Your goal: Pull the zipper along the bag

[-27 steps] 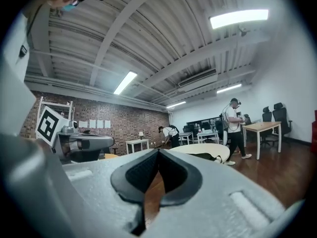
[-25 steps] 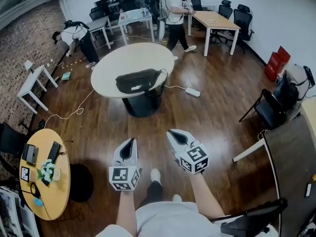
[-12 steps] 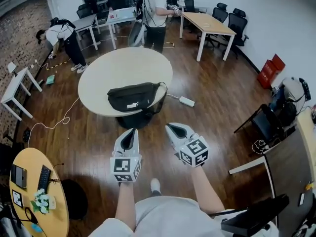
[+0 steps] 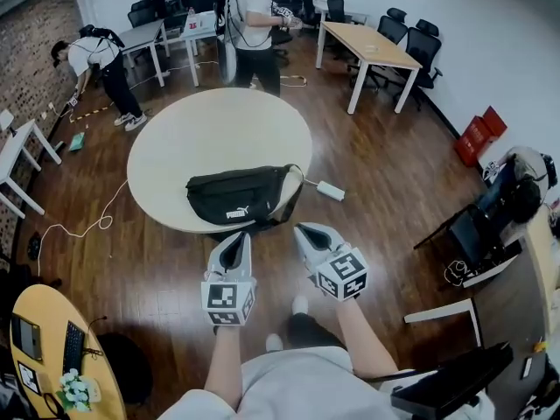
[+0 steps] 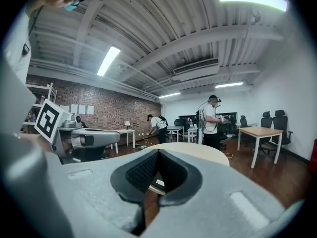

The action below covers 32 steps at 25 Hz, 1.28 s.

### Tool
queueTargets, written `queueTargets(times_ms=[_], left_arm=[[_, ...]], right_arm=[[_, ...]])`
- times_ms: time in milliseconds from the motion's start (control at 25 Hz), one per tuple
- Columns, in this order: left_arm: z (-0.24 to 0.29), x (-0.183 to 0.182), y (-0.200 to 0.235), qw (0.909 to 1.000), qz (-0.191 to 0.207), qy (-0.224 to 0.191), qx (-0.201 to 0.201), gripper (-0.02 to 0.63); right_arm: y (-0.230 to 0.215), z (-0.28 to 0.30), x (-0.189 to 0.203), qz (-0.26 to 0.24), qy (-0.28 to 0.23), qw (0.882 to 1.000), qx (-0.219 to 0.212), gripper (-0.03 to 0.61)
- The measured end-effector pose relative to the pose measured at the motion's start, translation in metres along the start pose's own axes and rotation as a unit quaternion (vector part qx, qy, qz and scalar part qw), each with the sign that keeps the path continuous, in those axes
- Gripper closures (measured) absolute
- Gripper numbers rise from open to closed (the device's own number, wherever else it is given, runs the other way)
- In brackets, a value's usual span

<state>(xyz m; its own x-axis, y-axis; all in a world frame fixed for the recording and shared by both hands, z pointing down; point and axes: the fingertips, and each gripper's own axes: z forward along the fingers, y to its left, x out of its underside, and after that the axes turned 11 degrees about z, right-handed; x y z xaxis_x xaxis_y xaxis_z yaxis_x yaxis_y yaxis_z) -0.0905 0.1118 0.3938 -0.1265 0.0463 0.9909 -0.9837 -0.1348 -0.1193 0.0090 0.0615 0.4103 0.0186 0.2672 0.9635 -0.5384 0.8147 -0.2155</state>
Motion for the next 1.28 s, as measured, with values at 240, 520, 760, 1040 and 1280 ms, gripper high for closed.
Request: queueTargets(times_ms=[240,520,760,1040,1280], left_arm=[[0.082,0.020,0.010,0.9993,0.013,0.023,0.027,0.595],[0.228,0.000,0.058,0.9979,0.052,0.027,0.028,0.595],[0.317,0.019,0.062,0.9946,0.071,0.063,0.044,0.595],[0.365,0.077,0.051,0.9844,0.046,0.146,0.087,0.595],[0.391,0.113,0.054,0.9758,0.036,0.185,0.110,0.595]], right_arm=[[-0.068,0.079,-0.019,0.017,-0.014,1.000,-0.012,0.586],[-0.171,0.170,-0.073,0.031,-0.042,0.998,-0.030,0.586],[-0.259,0.209,-0.060,-0.021,0.000,1.000,0.016,0.586],[-0.314,0.255,0.029,0.014,0.120,0.993,0.017,0.586],[-0.345,0.311,0.107,0.005,0.208,0.978,0.019,0.586]])
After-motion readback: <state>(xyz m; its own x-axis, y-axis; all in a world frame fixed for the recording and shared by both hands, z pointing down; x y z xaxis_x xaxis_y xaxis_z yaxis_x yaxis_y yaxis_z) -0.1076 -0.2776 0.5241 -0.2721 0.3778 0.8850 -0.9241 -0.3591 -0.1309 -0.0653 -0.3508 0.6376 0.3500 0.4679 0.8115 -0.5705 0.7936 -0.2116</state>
